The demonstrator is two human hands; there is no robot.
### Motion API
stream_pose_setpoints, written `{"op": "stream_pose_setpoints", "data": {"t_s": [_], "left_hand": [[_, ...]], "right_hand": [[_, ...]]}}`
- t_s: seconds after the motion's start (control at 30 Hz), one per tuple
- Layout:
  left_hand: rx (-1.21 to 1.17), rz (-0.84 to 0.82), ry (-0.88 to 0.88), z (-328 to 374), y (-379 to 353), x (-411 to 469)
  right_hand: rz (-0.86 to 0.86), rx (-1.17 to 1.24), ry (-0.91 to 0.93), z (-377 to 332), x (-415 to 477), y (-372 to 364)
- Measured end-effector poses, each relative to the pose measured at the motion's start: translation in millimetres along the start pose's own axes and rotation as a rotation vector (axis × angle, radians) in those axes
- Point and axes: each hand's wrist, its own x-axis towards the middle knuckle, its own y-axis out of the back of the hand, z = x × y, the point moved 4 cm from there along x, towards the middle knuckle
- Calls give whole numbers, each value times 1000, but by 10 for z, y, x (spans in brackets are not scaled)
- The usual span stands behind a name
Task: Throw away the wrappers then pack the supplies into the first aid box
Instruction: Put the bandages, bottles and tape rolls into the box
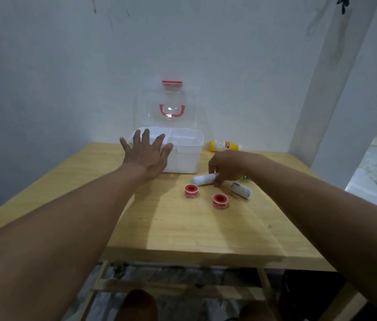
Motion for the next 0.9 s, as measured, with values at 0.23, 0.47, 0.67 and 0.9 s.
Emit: {"op": "stream_pose_setpoints", "data": {"t_s": [0.23, 0.47, 0.67, 0.9], "left_hand": [[-11, 11, 0, 2, -16, 5], [9, 8, 12, 8, -11, 8], [20, 1, 22, 24, -6, 8], [-5, 4, 29, 31, 41, -14]], "right_hand": [[51, 13, -40, 83, -83, 79], [8, 1, -193, 211, -301, 255], [-156, -51, -230, 246, -499, 149], [-96, -66, -229, 263, -422, 81]]}}
